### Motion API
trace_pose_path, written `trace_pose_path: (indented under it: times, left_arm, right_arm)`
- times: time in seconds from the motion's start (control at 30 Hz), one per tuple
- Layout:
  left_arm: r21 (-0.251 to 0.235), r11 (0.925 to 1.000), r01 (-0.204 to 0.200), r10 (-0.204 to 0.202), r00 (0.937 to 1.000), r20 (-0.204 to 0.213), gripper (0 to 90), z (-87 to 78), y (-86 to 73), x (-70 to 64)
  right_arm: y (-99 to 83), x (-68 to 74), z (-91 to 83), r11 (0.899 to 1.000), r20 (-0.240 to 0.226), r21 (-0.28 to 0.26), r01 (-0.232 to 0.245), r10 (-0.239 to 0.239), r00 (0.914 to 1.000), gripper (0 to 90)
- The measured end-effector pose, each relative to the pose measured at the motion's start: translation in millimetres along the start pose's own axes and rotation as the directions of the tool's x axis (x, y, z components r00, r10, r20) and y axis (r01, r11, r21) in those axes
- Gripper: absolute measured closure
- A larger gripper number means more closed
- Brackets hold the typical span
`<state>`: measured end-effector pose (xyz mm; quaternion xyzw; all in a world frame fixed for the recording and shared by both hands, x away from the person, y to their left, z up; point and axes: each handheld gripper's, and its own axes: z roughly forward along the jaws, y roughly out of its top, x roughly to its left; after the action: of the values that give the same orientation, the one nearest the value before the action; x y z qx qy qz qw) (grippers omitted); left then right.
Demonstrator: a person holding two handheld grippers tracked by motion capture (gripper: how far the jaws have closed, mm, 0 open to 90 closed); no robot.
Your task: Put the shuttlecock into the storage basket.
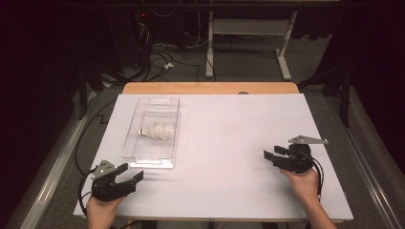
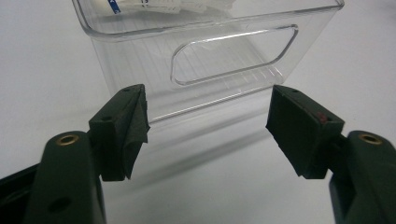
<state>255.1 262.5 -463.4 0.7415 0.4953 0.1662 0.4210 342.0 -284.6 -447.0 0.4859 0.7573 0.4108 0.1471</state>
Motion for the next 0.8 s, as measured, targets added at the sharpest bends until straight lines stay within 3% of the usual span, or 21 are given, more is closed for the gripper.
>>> trace_pose_path:
  times: [0.8]
  left_arm:
    - [-0.006, 1.0, 0.0, 0.0, 1.0, 0.0, 30.2, -1.4, -0.4, -1.0]
  right_arm:
    - [-16.4, -0.3, -15.3, 0.999, 0.023, -0.033, 0.016, -0.015, 0.9996, 40.9]
